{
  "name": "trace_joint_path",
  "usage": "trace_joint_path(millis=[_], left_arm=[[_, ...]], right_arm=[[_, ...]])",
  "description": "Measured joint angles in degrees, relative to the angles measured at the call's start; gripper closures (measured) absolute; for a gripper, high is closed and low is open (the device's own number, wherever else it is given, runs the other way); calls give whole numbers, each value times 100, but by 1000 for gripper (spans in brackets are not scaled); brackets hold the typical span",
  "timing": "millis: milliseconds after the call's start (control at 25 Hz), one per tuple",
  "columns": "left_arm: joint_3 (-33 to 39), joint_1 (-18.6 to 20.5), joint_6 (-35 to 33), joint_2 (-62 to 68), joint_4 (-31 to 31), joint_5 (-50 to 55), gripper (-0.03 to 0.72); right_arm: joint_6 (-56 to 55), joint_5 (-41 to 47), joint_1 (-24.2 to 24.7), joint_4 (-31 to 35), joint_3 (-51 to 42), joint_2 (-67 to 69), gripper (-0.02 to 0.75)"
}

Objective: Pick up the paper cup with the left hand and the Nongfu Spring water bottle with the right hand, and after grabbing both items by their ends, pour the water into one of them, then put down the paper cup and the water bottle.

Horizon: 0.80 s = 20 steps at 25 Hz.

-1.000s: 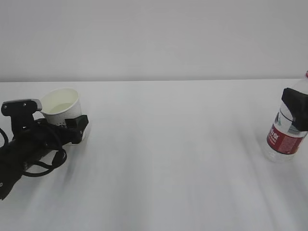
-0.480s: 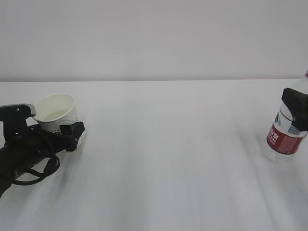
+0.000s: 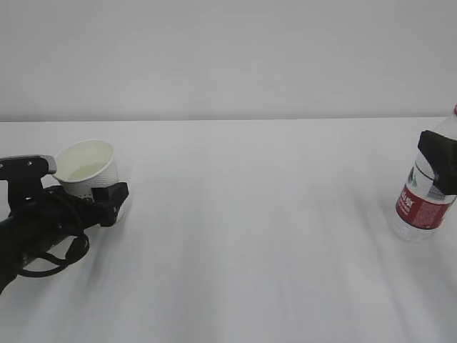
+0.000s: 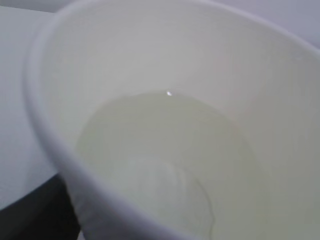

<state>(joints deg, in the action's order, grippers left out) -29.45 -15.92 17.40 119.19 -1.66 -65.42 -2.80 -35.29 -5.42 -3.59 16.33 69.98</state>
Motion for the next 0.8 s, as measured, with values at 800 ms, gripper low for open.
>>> trace_joint_path(millis=[800], left_arm=[[14,0,0,0,-307,-35,92]], right_arm=[[0,0,0,0,0,0,145]])
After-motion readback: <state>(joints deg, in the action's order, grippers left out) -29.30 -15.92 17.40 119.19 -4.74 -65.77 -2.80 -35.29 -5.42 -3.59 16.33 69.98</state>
